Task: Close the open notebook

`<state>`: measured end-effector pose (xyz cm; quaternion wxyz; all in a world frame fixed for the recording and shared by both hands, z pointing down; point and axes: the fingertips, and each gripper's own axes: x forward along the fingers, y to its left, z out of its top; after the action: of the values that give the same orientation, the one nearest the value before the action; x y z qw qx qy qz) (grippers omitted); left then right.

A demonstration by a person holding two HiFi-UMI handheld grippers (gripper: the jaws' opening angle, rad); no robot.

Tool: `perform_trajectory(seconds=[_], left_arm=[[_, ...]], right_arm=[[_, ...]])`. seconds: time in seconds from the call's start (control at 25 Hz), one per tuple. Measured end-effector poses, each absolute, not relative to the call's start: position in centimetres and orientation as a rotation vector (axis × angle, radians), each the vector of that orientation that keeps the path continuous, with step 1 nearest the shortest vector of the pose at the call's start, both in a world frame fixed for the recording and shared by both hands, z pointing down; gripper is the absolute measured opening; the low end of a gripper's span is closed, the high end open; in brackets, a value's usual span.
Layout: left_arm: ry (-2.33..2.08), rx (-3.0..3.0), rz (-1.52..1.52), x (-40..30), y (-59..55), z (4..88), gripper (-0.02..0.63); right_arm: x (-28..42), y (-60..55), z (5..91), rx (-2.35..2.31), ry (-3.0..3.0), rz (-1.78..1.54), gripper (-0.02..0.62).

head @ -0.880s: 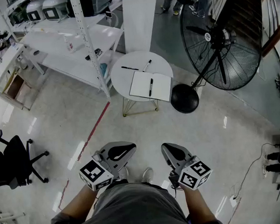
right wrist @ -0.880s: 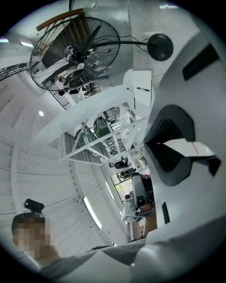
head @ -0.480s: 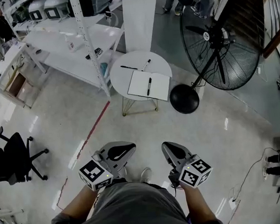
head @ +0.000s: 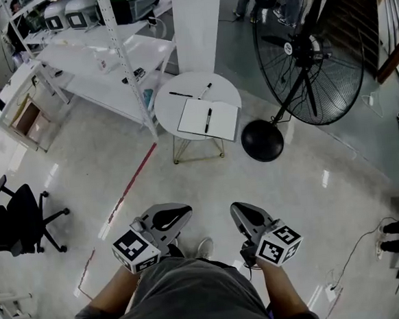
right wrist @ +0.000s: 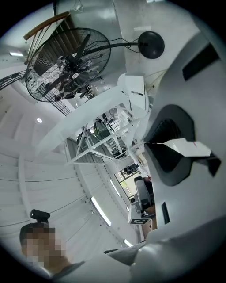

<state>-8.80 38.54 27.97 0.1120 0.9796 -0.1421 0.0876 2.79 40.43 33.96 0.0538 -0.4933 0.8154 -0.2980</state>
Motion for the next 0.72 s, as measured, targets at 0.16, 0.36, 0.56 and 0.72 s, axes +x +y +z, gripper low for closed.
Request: perform_trajectory(seconds=[0.16,0.36,0.56,0.72], left_arm=[[-0.428,2.862,0.268,-8.2,39.6,28.2,0.014],[-0.429,2.851,0.291,-7.5,40.0,28.9,0.014],[-0.430,2.850,0.299,-7.1,39.6,29.5,0.014],[-0.443,2.848,0.295,-6.8,38.5,29.3,0.014]], right_arm=[[3.5,41.2,34.1,-1.486,2.474,-0.915,0.021],[4.2,41.5,34.7,-1.481,2.470,-0.930,0.021],[5.1,41.2,34.9,-1.493,2.456,-0.927,0.020],[5.6,40.1,35.0,-1.499,2.454,-0.922,0.020]])
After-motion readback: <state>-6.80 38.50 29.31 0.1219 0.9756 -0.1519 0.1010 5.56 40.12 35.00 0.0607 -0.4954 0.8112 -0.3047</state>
